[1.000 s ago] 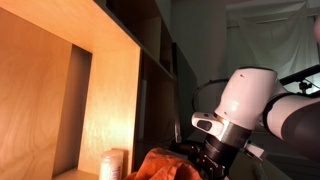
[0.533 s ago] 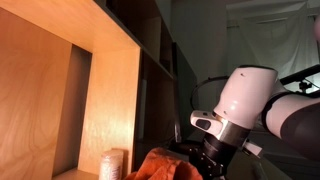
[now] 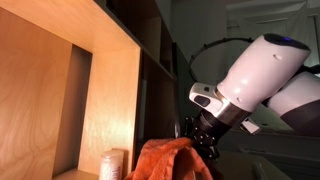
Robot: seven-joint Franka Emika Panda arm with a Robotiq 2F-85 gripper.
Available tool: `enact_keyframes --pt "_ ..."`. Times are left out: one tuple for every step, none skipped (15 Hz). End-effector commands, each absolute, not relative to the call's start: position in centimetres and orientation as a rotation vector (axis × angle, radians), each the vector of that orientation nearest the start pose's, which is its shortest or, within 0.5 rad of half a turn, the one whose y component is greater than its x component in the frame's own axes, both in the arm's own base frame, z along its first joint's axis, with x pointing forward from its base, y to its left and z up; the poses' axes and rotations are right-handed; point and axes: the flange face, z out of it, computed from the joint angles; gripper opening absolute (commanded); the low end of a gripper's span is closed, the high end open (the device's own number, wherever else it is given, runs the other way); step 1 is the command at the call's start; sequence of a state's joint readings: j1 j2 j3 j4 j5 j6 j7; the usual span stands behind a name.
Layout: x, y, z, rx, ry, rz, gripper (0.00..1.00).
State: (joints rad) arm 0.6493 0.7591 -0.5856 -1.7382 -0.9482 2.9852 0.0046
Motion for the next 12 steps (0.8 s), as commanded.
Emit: enact_keyframes --pt "65.6 16.9 24.1 1.866 1.311 0.553 0.06" --pt "65.0 17.1 23.8 1.860 1.305 0.553 0.06" --pt "64.5 17.4 23.4 1.858 1.306 0.548 0.06" --pt "63.9 17.4 22.9 1.880 1.305 0.542 0.06" --pt "63.7 17.2 22.5 1.895 1.296 0.537 0.35" --pt "63.4 16.9 22.2 1.901 1.292 0.536 0.36" --pt "63.3 16.4 21.9 1.909 1.283 0.530 0.43" --pt "63.1 15.9 21.7 1.920 1.281 0.523 0.50" --pt "63.0 15.0 21.5 1.934 1.269 0.516 0.57" --pt "62.9 14.3 21.3 1.948 1.255 0.511 0.65" --pt "62.7 13.3 21.0 1.965 1.250 0.509 0.72" --pt "62.4 12.4 20.8 1.987 1.244 0.510 0.81"
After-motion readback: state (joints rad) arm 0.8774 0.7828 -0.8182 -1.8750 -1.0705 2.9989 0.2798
